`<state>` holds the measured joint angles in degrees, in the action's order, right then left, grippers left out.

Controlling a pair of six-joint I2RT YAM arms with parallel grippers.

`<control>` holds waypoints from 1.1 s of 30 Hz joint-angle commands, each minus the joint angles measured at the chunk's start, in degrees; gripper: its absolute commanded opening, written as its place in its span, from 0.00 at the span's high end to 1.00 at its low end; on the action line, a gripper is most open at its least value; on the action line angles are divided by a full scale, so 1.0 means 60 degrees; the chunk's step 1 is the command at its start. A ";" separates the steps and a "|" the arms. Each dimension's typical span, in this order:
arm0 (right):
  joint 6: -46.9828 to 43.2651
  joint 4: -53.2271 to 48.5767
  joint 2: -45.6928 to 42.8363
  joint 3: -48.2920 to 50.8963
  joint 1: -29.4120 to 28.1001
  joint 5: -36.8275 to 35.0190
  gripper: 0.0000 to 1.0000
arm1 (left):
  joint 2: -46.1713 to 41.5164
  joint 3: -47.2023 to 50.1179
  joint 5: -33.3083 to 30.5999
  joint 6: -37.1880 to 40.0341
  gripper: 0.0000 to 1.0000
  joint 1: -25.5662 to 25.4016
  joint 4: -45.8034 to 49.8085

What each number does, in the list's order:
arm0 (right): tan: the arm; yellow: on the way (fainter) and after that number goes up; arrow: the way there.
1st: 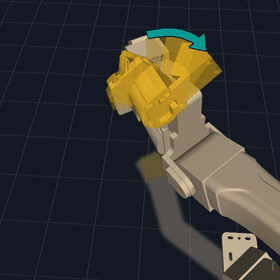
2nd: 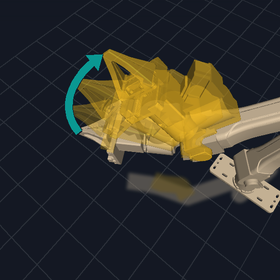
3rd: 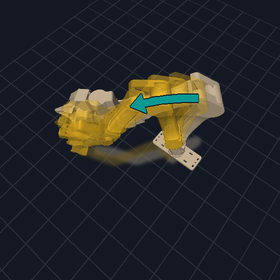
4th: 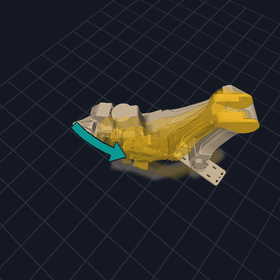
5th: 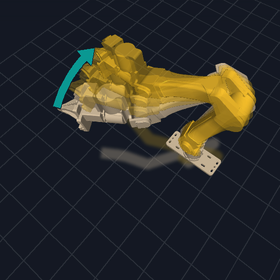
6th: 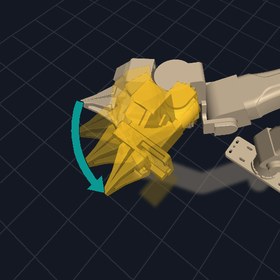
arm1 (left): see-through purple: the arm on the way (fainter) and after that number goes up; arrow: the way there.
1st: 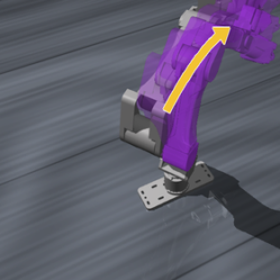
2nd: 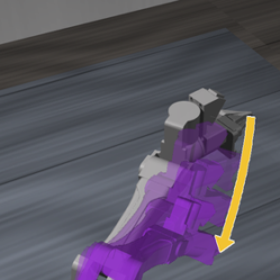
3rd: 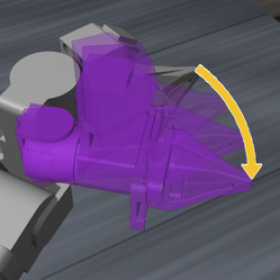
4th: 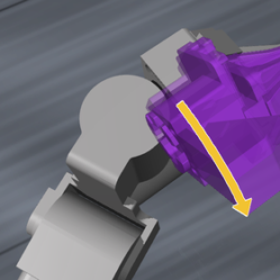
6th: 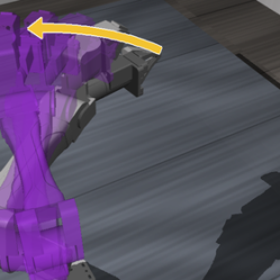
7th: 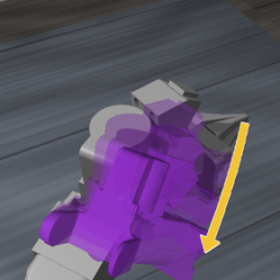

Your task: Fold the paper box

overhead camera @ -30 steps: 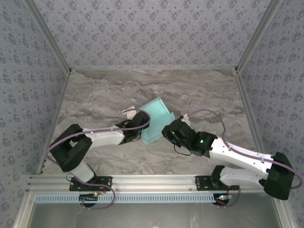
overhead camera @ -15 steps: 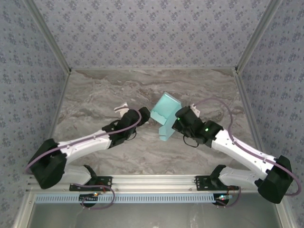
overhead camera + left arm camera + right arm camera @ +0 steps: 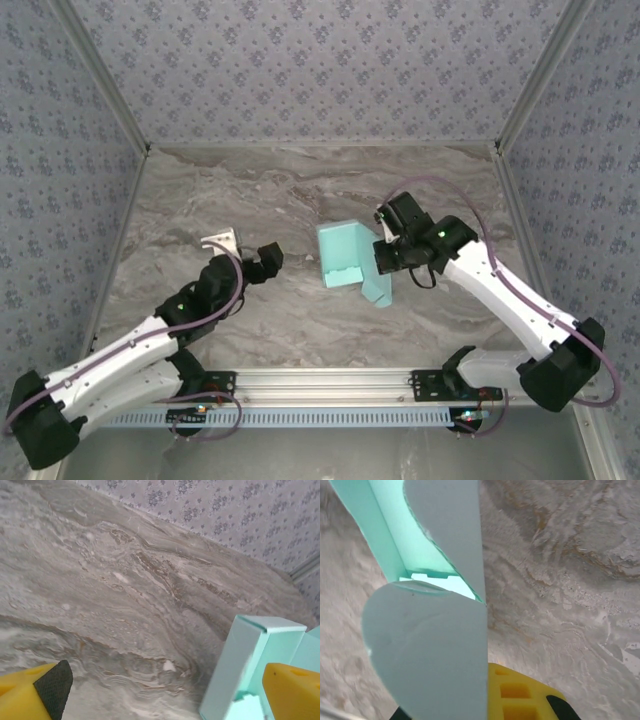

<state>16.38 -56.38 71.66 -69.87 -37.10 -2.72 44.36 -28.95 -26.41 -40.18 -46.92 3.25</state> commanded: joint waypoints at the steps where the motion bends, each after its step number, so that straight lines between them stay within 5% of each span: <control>1: -0.2536 -0.1285 0.0384 -0.0815 -0.0100 0.0270 1.00 | -0.0235 0.0230 0.1105 0.1860 0.01 0.0320 -0.0051; 8: -0.6282 -0.1080 0.0718 -0.1145 -0.0906 -0.0608 1.00 | 0.0517 -0.0172 0.3785 0.4098 0.01 0.0468 -0.0678; 12: -0.7764 -0.0311 0.0521 -0.1152 -0.0955 0.0099 1.00 | 0.1307 -0.0564 0.3871 0.4749 0.01 0.0544 -0.0548; 20: -1.0595 -0.0019 0.1150 -0.0982 -0.1454 -0.0865 1.00 | 0.2567 -0.0026 0.7987 0.1027 0.01 0.2604 -0.2310; 33: -1.0521 0.1424 0.0541 -0.0288 -0.0967 -0.0031 1.00 | 0.3904 -0.0494 1.1657 -0.1735 0.00 0.2708 -0.2825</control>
<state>-44.49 -50.04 77.12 -72.53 -43.75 -4.71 66.46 -29.10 35.57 -44.25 -29.98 -12.01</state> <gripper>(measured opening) 0.069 0.994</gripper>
